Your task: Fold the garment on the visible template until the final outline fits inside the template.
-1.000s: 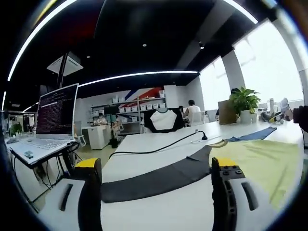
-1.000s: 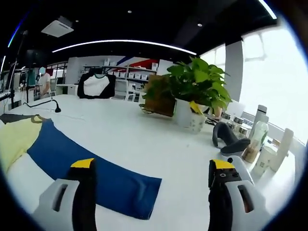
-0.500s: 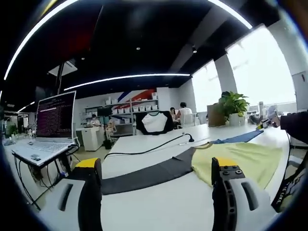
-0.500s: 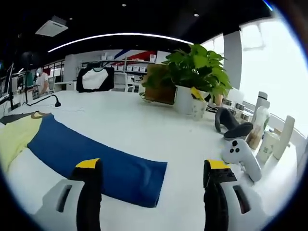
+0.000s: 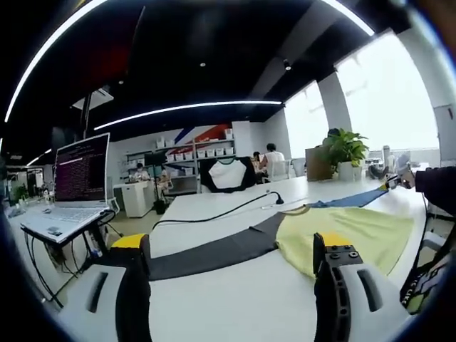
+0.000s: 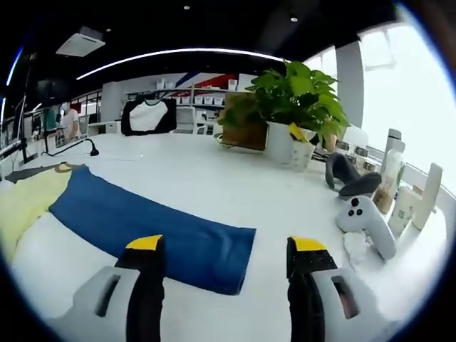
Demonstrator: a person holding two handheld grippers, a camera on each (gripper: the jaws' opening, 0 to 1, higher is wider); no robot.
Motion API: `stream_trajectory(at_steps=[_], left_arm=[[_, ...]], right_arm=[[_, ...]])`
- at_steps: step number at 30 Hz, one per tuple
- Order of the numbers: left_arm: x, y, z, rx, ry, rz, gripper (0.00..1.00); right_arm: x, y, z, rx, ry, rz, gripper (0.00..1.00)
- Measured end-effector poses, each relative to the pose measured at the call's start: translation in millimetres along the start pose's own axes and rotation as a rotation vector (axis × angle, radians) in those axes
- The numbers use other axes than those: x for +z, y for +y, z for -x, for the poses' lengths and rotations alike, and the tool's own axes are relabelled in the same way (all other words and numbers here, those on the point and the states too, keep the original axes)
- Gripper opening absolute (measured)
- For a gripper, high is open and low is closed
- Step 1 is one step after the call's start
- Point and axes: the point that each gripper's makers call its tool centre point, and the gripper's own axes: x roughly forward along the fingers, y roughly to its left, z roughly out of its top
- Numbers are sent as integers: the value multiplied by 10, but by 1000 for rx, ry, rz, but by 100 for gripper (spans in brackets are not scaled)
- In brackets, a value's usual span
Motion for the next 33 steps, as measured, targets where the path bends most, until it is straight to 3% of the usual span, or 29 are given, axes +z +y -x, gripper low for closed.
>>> stream_trajectory(at_steps=[4,7,12,14,18,21,26,33], left_arm=[[-24,-55,3,-6,3,3,100],[-119,-108,48,-38,65,-35,100],[-3,-56,101,-11,23,-13,98],[8,-76,99,-15,21,-17,98],[29,-170,50,-40,21,-24,98],[70,-227,14,-51,1,-8,98],[111,-254,-2,-55,-16,0,98],[79,-134,28,-32,-9,19,98]], right_arm=[[-15,-2,-56,5,22,-34,50],[-31,10,-109,2,45,-22,49],[-61,22,-163,5,42,-65,42],[-37,20,-161,8,23,-79,38],[-112,41,-182,14,45,-106,37],[-146,-1,-188,-8,41,-72,35],[-136,13,-181,-18,33,-86,32],[-128,16,-200,-59,35,-87,16]])
